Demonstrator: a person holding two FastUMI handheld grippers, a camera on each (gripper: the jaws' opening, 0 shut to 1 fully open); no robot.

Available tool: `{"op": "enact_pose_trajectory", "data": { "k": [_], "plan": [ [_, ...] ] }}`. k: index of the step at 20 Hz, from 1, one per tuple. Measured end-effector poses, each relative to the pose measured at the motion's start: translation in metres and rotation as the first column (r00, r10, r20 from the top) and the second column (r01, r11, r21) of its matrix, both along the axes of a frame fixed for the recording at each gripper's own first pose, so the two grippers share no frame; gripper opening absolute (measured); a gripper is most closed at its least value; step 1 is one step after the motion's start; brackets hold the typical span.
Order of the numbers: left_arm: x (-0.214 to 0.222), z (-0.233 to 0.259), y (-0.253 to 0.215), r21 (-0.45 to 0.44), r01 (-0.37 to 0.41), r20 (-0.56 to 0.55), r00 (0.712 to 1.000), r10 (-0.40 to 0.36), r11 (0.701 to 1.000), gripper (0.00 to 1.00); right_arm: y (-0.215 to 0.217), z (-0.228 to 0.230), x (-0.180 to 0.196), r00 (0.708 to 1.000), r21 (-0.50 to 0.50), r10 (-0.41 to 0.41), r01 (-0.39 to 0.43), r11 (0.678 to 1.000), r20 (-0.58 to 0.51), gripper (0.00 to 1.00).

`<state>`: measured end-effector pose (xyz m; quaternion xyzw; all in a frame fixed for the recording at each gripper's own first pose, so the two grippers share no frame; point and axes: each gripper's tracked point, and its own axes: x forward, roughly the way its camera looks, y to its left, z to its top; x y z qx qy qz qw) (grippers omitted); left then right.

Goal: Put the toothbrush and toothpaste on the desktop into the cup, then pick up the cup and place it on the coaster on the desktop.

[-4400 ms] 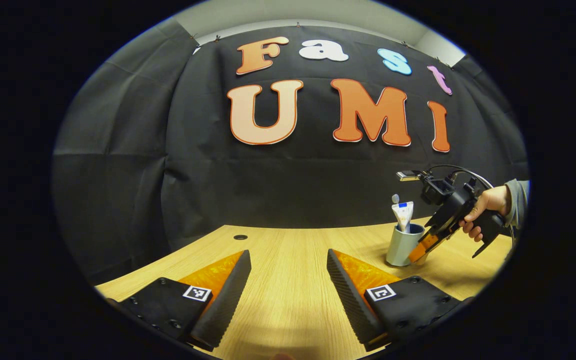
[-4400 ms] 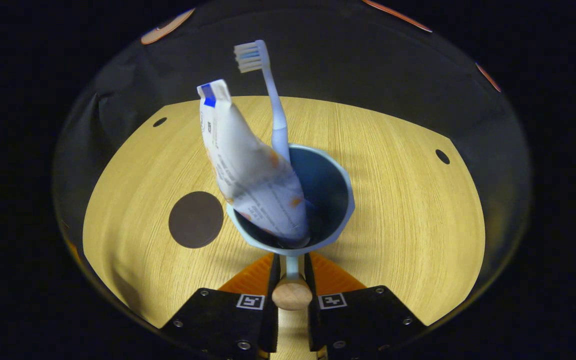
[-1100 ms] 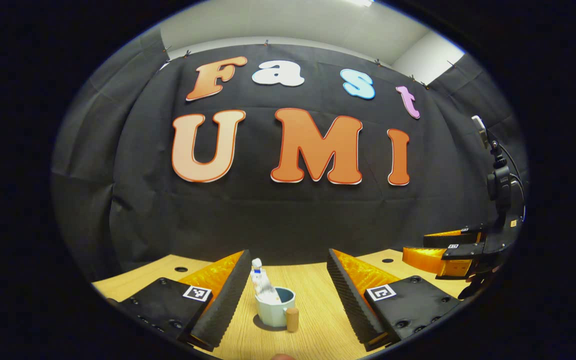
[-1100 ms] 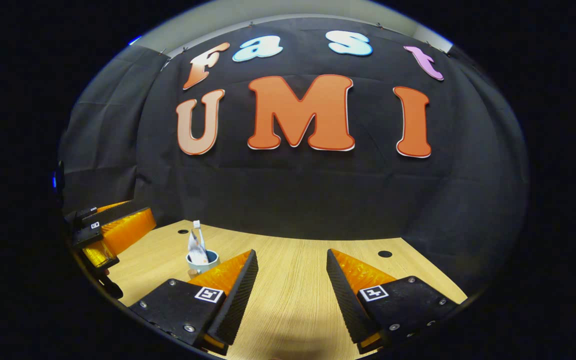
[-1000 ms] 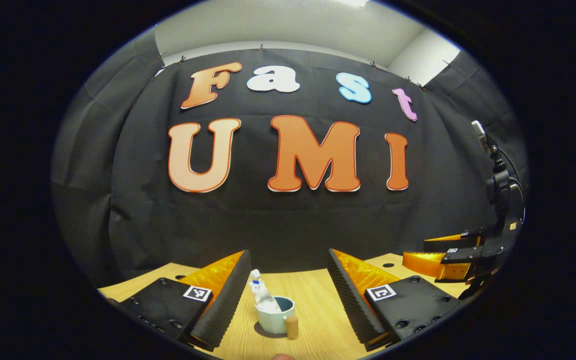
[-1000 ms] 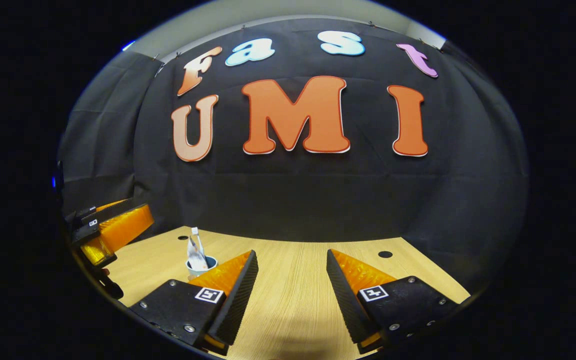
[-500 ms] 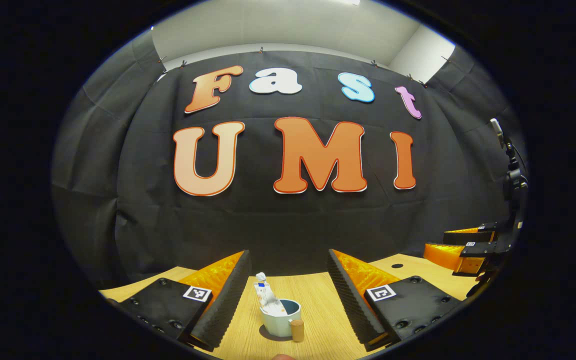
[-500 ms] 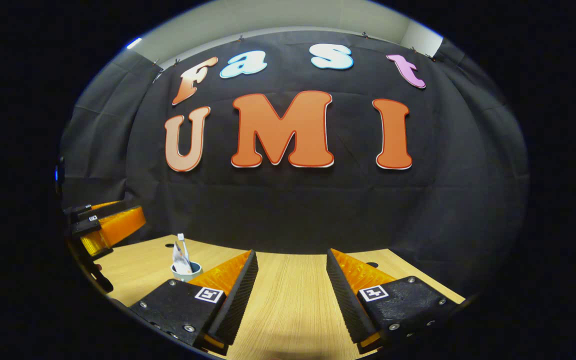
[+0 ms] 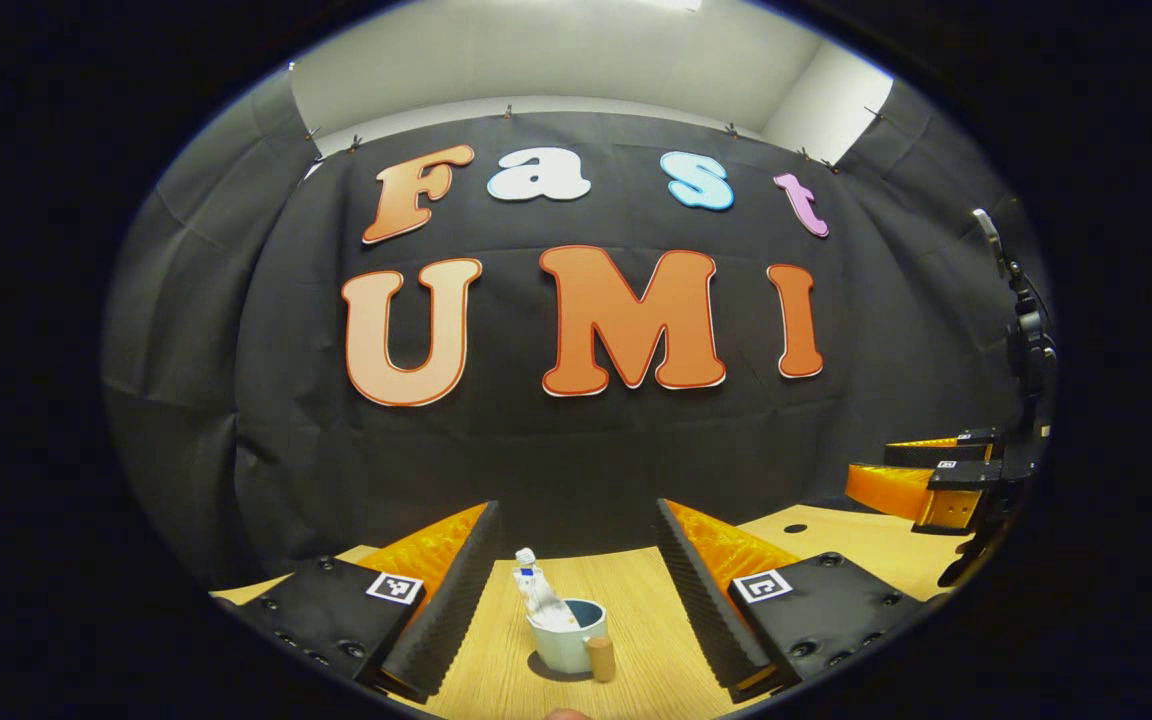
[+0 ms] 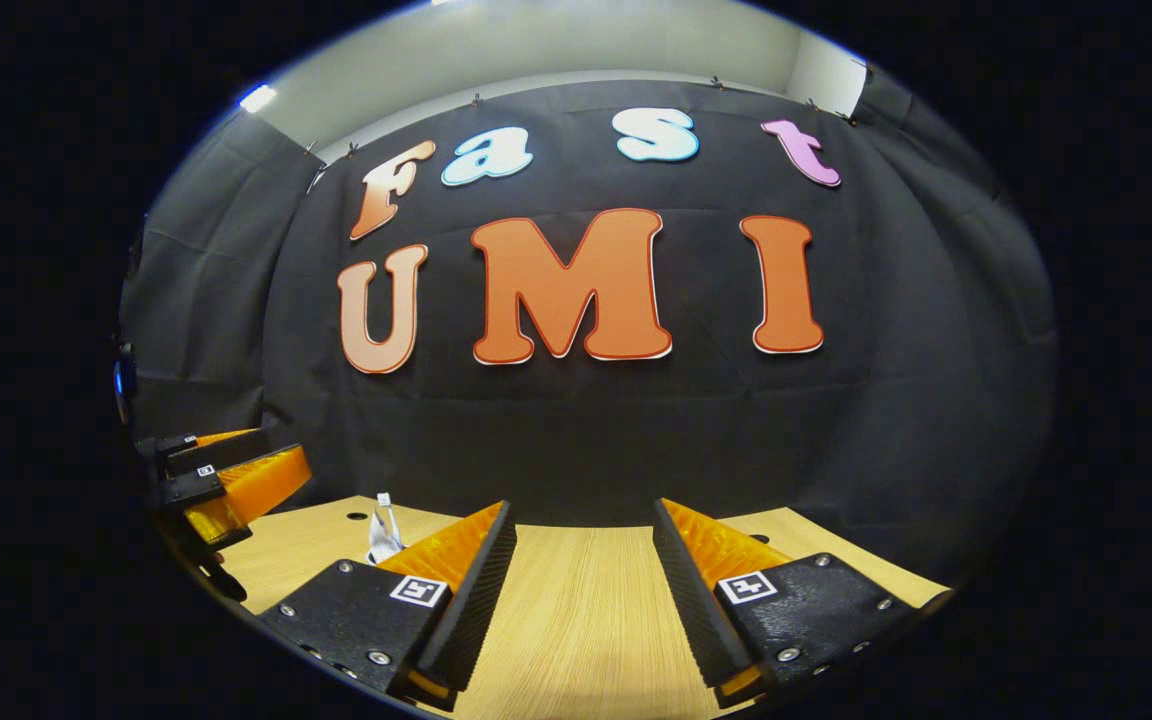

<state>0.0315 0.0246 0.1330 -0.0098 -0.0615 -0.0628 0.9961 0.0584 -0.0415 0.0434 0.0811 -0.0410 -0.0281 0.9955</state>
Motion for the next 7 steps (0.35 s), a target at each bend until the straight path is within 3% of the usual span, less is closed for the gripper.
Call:
{"op": "enact_pose_trajectory", "data": {
  "k": [3,4,7],
  "plan": [
    [-0.005,-0.001,0.004,-0.011,-0.008,0.000,1.000,0.008,1.000,0.96,0.000,0.007,-0.007,0.999,-0.015,0.000,0.001,1.000,0.036,0.83],
    [-0.006,0.000,0.006,-0.011,-0.014,0.004,1.000,0.014,1.000,0.98,-0.001,0.012,-0.009,0.999,-0.022,-0.003,0.004,1.000,0.055,0.79],
    [-0.008,0.000,0.008,-0.021,-0.016,0.001,1.000,0.016,1.000,0.98,0.000,0.014,-0.013,0.998,-0.018,0.005,-0.004,1.000,0.065,0.83]
  ]
}}
